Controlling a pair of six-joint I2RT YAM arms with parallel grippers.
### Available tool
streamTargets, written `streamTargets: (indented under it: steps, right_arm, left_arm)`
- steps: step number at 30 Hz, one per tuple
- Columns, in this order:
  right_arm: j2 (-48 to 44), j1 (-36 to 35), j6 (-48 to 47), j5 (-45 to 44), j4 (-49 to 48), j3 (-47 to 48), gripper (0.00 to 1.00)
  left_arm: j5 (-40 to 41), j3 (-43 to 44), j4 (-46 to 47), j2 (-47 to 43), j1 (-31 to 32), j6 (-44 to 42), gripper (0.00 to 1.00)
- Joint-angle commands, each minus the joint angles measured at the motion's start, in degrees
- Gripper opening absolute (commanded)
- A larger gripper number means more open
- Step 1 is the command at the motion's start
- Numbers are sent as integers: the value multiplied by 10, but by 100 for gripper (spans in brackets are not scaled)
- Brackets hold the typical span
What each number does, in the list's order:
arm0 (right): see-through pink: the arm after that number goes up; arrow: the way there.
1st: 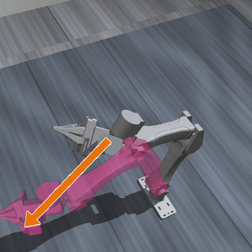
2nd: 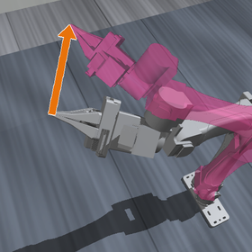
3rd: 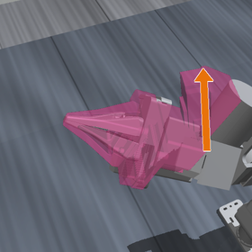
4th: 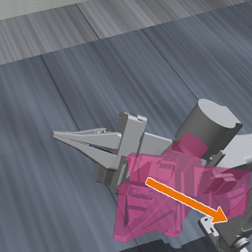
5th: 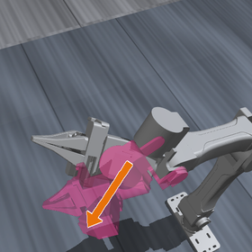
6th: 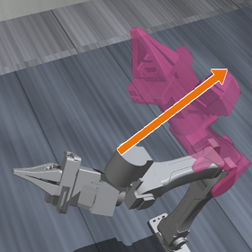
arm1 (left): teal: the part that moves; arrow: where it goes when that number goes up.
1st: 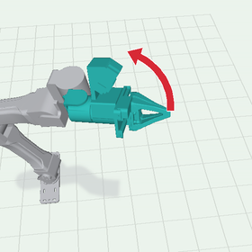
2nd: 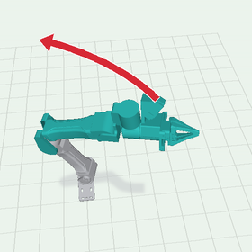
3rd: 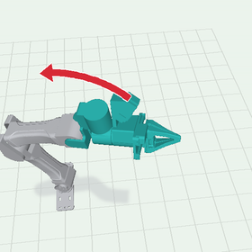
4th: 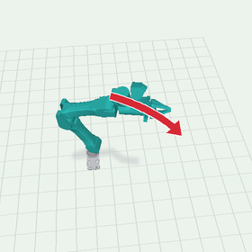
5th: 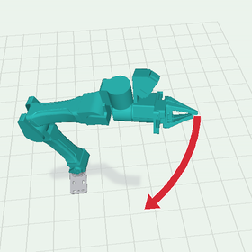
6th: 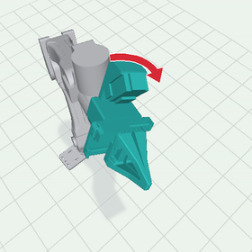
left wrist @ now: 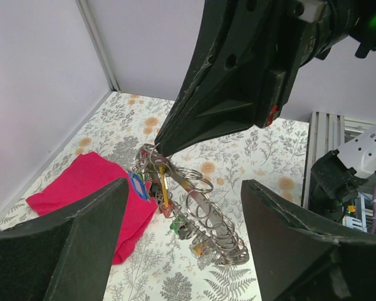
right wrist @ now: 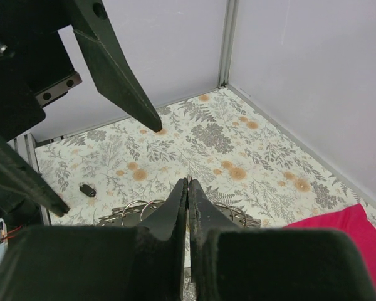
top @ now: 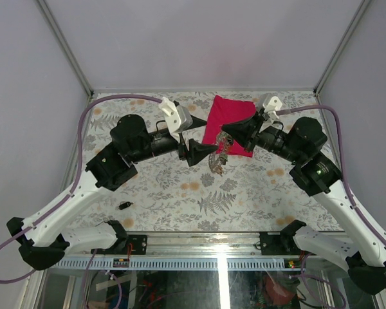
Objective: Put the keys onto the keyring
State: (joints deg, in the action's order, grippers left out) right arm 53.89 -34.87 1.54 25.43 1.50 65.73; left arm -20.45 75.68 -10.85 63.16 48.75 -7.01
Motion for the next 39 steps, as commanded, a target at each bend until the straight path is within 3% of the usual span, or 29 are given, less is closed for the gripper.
streamTargets:
  steps: [1,19,33,39]
  right_arm:
    - [2,-2,12,-28,-50,37,0]
    - [1,-2,34,-70,-70,34,0]
    - [-3,-2,47,-79,-84,31,0]
    - [-5,-2,47,-84,-83,29,0]
  left_arm:
    - [-16,-3,48,8,3,21,75]
    - [9,-5,0,59,3,-2,70]
    - [17,-10,-26,78,7,-23,49]
    - [19,-11,-27,83,7,-27,36]
